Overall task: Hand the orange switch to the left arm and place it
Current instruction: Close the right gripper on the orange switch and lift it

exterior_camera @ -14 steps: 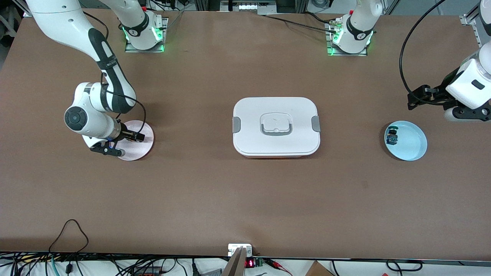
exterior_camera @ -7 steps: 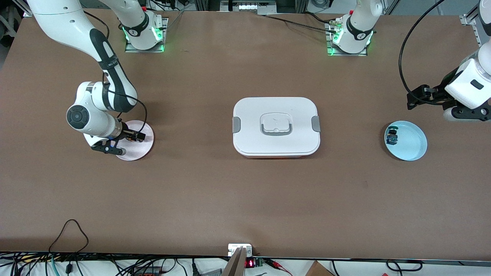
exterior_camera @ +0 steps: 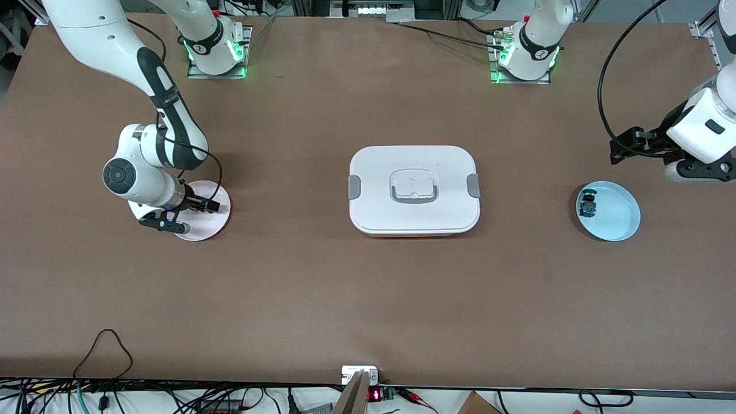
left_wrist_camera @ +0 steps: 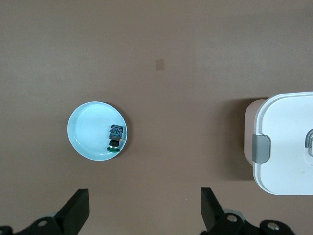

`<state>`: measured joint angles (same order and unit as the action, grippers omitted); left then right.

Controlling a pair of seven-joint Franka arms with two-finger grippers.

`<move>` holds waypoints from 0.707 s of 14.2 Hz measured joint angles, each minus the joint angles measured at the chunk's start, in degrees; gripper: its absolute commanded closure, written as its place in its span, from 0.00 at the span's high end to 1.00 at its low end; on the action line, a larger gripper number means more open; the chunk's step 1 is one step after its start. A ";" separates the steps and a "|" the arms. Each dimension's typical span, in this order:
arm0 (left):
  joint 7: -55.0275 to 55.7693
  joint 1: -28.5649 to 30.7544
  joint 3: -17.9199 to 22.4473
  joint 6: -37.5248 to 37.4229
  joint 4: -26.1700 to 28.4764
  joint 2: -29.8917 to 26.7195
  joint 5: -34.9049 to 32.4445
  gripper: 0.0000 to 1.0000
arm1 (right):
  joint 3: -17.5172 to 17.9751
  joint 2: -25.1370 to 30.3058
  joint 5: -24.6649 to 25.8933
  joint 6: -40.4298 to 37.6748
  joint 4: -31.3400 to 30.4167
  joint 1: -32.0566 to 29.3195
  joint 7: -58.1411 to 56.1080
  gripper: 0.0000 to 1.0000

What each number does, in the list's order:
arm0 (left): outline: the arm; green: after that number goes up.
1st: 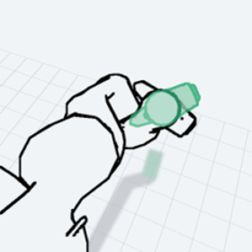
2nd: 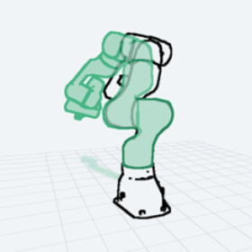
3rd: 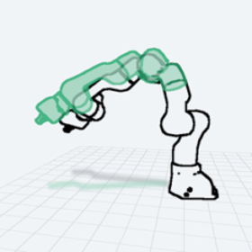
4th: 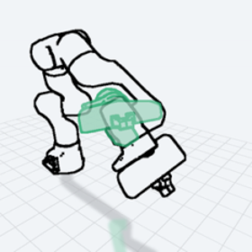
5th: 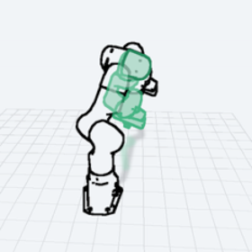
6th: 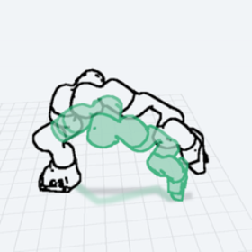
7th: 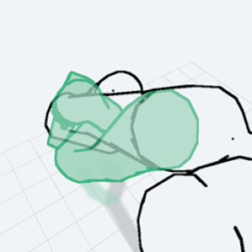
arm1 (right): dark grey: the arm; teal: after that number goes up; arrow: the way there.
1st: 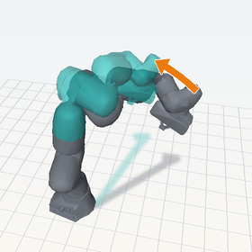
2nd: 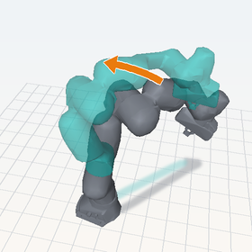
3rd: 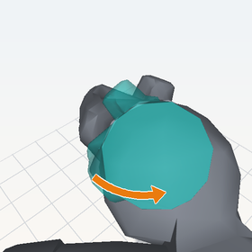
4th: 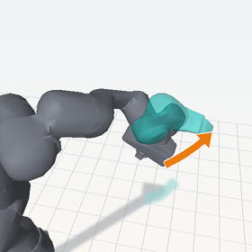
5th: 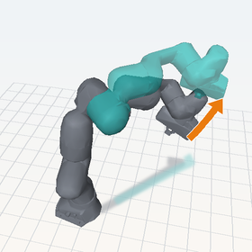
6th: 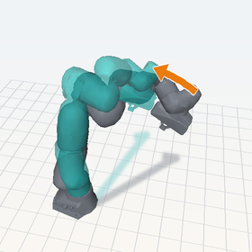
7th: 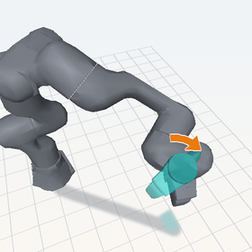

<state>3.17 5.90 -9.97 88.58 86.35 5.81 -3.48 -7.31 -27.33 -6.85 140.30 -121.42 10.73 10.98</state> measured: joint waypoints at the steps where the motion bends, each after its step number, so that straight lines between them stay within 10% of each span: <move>1: 0.00 0.00 0.00 0.00 0.00 0.00 0.00 1.00 | 0.00 -0.08 -0.04 0.00 0.00 0.00 0.01 0.95; 5: 0.02 0.00 0.00 -0.19 0.00 -0.01 0.00 1.00 | 0.02 -0.11 -0.05 -0.01 -0.04 0.02 0.03 0.32; 10: 0.02 0.00 -0.02 -1.11 0.00 -0.07 0.00 1.00 | 0.14 0.08 -0.06 -0.17 0.14 0.22 -0.60 0.10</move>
<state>3.19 5.90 -9.99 87.46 86.35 5.74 -3.48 -7.16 -27.25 -6.92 140.13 -121.28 10.95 10.38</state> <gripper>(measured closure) 0.000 0.278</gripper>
